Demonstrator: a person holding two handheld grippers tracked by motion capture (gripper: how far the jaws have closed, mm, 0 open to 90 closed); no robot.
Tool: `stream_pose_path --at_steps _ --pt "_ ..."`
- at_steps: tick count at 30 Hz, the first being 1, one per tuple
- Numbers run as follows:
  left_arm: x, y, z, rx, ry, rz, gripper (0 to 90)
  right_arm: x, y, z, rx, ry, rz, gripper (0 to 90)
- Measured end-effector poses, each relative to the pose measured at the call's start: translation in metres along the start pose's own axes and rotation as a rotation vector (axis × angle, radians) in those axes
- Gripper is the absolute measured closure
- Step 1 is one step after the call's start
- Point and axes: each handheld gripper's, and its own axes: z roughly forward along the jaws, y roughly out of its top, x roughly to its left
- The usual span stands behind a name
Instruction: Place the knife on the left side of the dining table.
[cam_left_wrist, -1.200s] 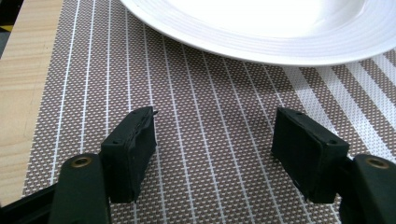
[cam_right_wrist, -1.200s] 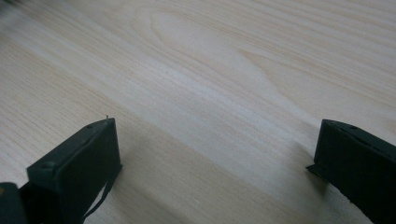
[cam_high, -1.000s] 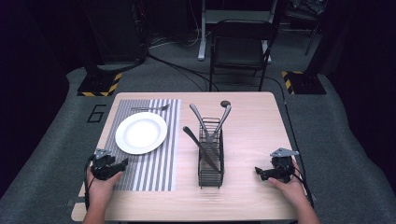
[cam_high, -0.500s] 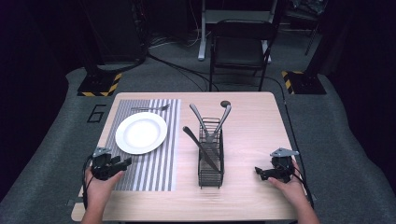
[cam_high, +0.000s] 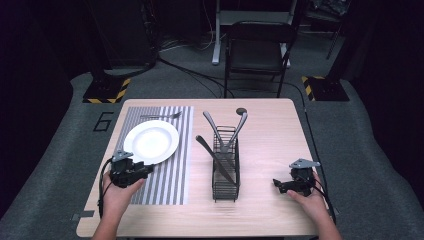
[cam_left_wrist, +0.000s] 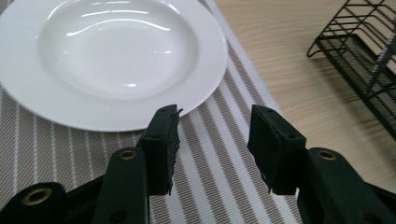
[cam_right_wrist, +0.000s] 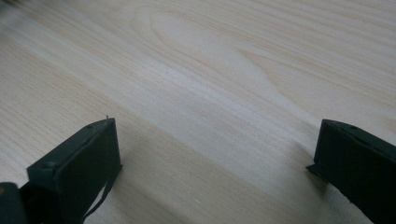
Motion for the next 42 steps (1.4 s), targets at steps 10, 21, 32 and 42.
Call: stream_pose_path --at_steps 10,21,32,42 --pt "-0.026 0.025 0.000 -0.004 -0.072 0.017 54.5 0.000 0.000 0.000 0.000 -0.001 0.001 0.0" --pt "-0.047 0.045 -0.004 0.003 -0.132 -0.003 59.4 0.000 0.000 0.000 0.000 -0.001 0.001 0.0" --pt "-0.068 0.064 -0.007 0.005 -0.170 0.038 62.3 0.000 0.000 0.000 0.000 0.000 0.000 0.0" --pt "-0.084 0.080 -0.011 -0.005 -0.222 0.044 63.5 0.000 0.000 0.000 0.002 0.010 0.003 0.0"
